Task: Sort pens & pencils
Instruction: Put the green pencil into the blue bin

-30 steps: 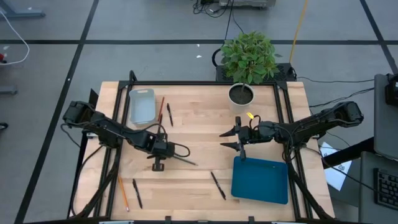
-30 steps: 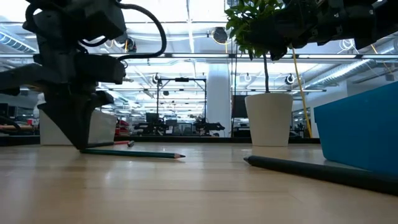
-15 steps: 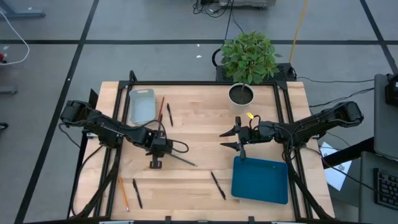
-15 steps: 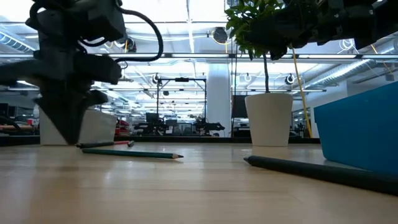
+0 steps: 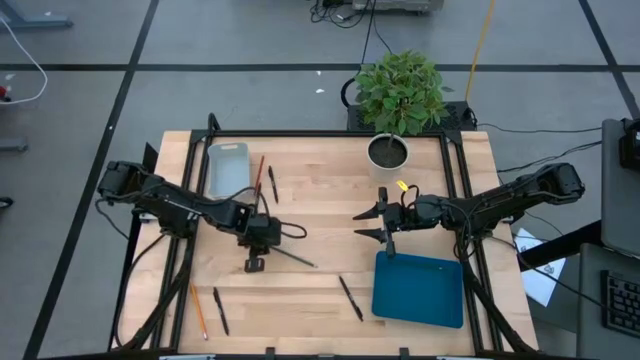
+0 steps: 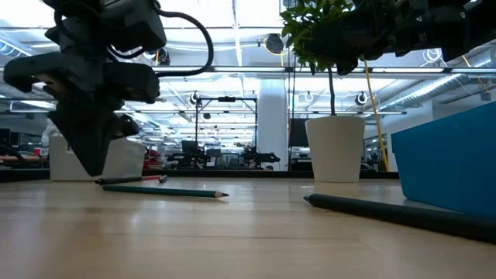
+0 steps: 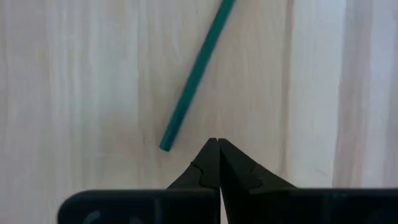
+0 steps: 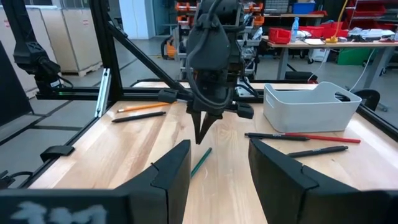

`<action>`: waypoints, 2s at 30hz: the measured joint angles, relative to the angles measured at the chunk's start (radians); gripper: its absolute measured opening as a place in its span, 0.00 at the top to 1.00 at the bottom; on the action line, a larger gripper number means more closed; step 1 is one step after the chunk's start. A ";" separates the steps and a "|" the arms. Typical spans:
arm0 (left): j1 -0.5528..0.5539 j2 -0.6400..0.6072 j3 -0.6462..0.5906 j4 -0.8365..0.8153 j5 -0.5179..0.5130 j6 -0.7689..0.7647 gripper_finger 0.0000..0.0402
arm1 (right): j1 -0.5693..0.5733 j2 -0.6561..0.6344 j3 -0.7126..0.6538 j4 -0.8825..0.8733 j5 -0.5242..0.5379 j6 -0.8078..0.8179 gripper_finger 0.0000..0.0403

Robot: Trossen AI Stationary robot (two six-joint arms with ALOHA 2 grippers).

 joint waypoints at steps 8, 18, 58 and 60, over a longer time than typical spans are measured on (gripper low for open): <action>0.032 0.039 0.000 -0.029 0.019 0.016 1.00 | 0.000 0.000 0.000 0.000 0.000 0.002 0.63; 0.069 0.094 0.006 0.028 -0.003 0.092 1.00 | 0.000 0.000 0.000 -0.001 0.000 0.002 0.63; 0.047 0.003 0.013 0.113 -0.254 0.158 1.00 | 0.000 0.000 0.000 0.000 0.000 -0.015 0.63; 0.046 0.003 0.013 0.117 -0.254 0.157 1.00 | 0.000 0.000 0.000 0.001 0.000 -0.017 0.63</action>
